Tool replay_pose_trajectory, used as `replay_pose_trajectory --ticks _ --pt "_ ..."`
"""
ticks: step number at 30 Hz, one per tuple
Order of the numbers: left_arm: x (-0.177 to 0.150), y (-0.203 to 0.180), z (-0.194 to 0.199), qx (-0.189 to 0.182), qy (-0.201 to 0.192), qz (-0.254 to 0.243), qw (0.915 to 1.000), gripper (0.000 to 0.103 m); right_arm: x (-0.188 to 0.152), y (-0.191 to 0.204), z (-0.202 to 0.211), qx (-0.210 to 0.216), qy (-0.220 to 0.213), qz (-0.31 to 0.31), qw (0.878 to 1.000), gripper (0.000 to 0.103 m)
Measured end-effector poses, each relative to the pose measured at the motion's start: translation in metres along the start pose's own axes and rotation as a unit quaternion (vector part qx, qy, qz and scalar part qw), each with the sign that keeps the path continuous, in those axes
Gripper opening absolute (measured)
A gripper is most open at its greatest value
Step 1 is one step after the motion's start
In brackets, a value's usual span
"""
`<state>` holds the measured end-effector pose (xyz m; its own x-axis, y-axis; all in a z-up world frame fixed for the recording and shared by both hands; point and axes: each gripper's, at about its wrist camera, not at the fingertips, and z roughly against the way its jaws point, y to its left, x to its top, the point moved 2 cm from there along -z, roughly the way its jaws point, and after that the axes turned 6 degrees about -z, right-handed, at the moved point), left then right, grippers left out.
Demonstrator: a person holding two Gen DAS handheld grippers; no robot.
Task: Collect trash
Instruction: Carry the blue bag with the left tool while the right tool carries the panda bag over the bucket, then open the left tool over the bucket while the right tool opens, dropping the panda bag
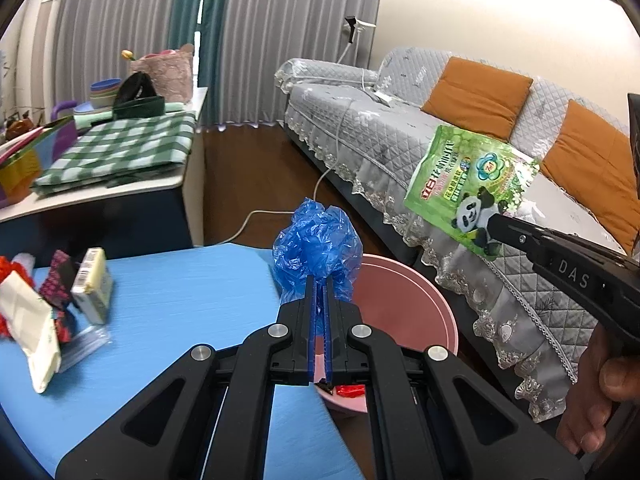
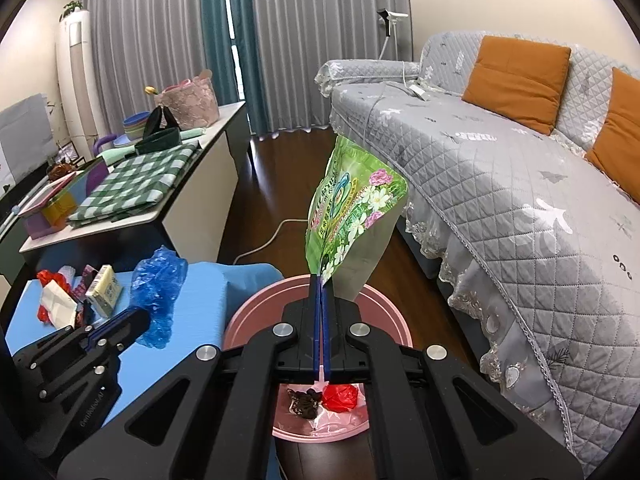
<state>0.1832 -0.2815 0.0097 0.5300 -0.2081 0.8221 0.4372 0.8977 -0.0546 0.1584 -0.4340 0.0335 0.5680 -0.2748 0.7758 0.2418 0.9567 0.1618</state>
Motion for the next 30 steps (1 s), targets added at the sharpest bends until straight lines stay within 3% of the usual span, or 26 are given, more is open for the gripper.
replay_pose_trajectory --ticks 26,27,29,30 --pt "-0.001 -0.014 -0.054 -0.011 0.038 -0.020 0.9990 0.003 0.006 -0.014 -0.031 -0.014 0.013 -0.033 0.999 0.003" --pt "-0.001 -0.014 -0.055 -0.010 0.039 -0.021 0.9990 0.003 0.006 -0.014 -0.031 -0.016 0.013 -0.034 0.999 0.006" --pt "-0.001 -0.014 -0.055 -0.007 0.040 -0.022 0.9989 0.010 0.006 -0.015 -0.032 -0.024 0.017 -0.037 0.999 0.026" --pt "-0.001 -0.014 -0.055 -0.006 0.039 -0.022 0.9990 0.014 0.006 -0.017 -0.032 -0.027 0.017 -0.040 0.999 0.045"
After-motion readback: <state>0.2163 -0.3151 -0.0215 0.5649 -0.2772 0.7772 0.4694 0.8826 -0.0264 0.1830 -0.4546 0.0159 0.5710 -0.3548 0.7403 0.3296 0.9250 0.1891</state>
